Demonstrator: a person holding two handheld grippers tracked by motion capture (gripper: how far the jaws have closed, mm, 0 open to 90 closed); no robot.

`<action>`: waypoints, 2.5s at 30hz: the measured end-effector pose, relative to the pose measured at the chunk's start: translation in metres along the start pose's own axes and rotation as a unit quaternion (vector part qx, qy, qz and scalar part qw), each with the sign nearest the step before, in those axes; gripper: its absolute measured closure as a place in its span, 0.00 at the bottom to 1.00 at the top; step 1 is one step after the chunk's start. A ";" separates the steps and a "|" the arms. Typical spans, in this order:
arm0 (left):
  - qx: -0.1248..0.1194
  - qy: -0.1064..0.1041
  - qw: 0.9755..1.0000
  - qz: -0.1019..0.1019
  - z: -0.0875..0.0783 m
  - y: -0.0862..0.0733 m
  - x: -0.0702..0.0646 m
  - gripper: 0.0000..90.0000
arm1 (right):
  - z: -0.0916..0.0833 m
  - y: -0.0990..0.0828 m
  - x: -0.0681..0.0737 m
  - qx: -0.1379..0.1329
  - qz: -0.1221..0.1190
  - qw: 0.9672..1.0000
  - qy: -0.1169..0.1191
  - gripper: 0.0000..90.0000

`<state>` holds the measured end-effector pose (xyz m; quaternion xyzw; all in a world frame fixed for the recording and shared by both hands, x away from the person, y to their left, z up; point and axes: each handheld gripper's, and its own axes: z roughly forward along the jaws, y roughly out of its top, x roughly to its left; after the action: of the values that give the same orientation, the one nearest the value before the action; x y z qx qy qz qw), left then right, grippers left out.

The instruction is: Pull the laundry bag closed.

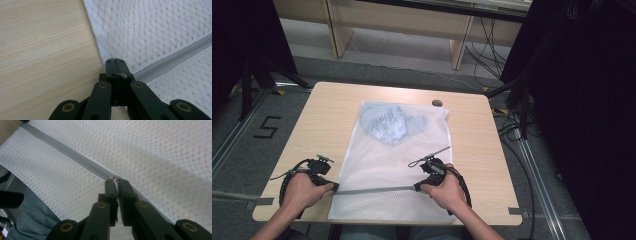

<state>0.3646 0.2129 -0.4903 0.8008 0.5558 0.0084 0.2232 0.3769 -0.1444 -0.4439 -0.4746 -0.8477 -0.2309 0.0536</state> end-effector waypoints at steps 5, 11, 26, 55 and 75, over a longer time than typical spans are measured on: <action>0.000 0.000 1.000 0.000 0.000 0.000 0.000 1.00 | -0.001 -0.001 -0.006 -0.006 -0.017 1.000 -0.001 0.97; -0.002 0.000 1.000 -0.003 0.000 0.000 0.000 1.00 | -0.004 -0.004 -0.008 -0.002 -0.004 1.000 -0.004 0.97; -0.010 0.000 1.000 -0.011 0.001 0.000 -0.002 1.00 | -0.009 -0.009 -0.020 -0.001 -0.004 1.000 -0.005 0.97; -0.006 0.000 1.000 -0.008 0.001 0.000 -0.001 1.00 | -0.018 -0.021 -0.040 -0.003 0.031 0.999 -0.018 0.97; -0.014 0.001 1.000 -0.016 0.002 0.000 -0.002 1.00 | -0.027 -0.033 -0.060 -0.004 0.037 0.999 -0.036 0.97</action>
<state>0.3638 0.2101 -0.4915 0.7886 0.5685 0.0133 0.2339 0.3791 -0.2175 -0.4497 -0.5141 -0.8297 -0.2153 0.0298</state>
